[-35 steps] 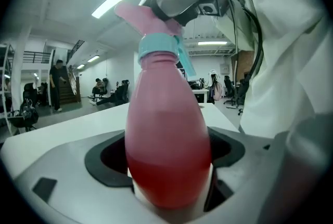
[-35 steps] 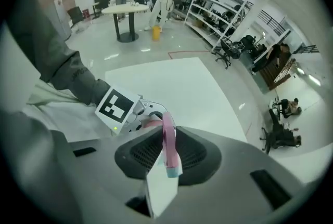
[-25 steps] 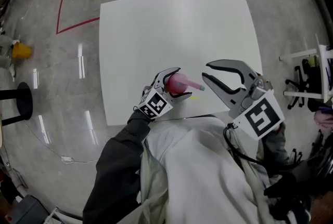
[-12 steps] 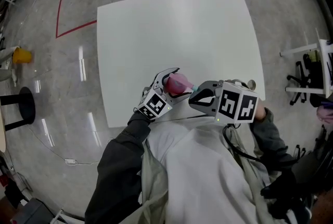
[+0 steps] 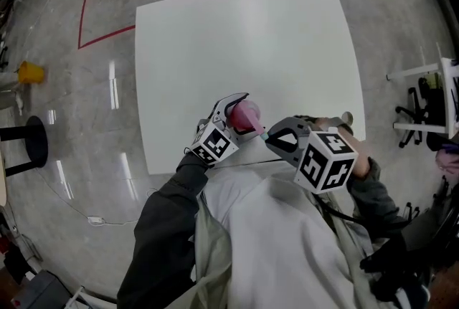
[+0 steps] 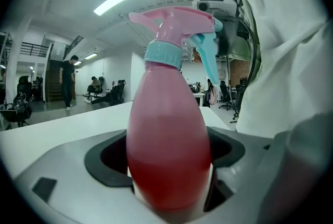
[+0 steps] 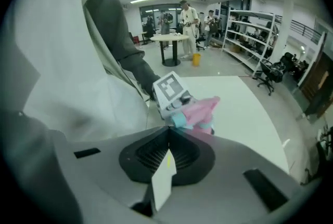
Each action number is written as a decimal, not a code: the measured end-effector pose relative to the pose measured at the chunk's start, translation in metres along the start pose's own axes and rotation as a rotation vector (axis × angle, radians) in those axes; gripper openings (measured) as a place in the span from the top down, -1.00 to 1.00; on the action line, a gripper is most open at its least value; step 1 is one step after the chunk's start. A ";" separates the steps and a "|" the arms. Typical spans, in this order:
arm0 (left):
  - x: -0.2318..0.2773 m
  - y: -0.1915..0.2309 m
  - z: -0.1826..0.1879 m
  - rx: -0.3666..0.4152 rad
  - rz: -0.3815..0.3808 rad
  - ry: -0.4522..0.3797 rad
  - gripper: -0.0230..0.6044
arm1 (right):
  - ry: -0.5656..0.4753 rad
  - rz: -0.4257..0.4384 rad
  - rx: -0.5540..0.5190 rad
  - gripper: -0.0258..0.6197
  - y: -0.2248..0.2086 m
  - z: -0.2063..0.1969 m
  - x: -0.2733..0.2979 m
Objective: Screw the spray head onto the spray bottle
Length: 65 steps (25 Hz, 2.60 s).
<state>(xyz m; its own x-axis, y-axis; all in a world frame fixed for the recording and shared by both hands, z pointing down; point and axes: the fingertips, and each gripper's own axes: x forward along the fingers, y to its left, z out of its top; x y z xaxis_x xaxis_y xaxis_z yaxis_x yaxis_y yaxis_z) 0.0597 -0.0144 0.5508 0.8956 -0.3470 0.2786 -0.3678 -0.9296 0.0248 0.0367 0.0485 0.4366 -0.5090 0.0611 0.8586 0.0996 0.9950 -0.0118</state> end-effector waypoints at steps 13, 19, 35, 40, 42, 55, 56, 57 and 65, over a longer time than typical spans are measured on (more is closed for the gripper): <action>0.003 -0.003 0.000 0.017 0.003 0.021 -0.42 | -0.265 -0.281 0.035 0.94 -0.061 0.077 0.001; 0.003 -0.004 0.001 0.002 -0.009 0.009 -0.42 | -0.334 -0.441 -0.006 0.93 -0.104 0.067 -0.037; 0.005 -0.012 0.004 0.013 -0.054 0.005 -0.42 | -0.201 -0.063 -0.063 0.72 -0.060 0.031 0.005; 0.002 -0.002 0.000 -0.006 -0.052 0.006 -0.42 | -0.268 -0.328 0.008 0.75 -0.062 0.031 0.001; 0.002 0.002 -0.002 -0.024 -0.048 0.000 -0.42 | -0.297 -0.481 -0.006 0.74 -0.063 0.035 0.000; -0.015 -0.022 -0.011 -0.031 -0.019 0.066 -0.42 | -0.913 -0.732 0.578 0.68 -0.075 -0.049 -0.097; -0.019 -0.020 -0.012 -0.030 -0.014 0.068 -0.42 | -0.914 -0.755 0.587 0.69 -0.079 -0.052 -0.097; -0.023 -0.017 -0.014 -0.033 -0.006 0.072 -0.42 | -0.922 -0.778 0.600 0.69 -0.084 -0.053 -0.097; -0.082 0.007 -0.034 -0.133 0.107 0.046 -0.42 | -1.133 -0.749 0.894 0.84 -0.124 -0.048 -0.086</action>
<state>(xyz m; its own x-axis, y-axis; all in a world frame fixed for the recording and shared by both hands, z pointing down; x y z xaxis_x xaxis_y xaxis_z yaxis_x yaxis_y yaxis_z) -0.0243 0.0119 0.5612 0.8382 -0.4342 0.3299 -0.4930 -0.8620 0.1182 0.1091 -0.0839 0.3893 -0.5864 -0.8098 0.0173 -0.7419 0.5284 -0.4128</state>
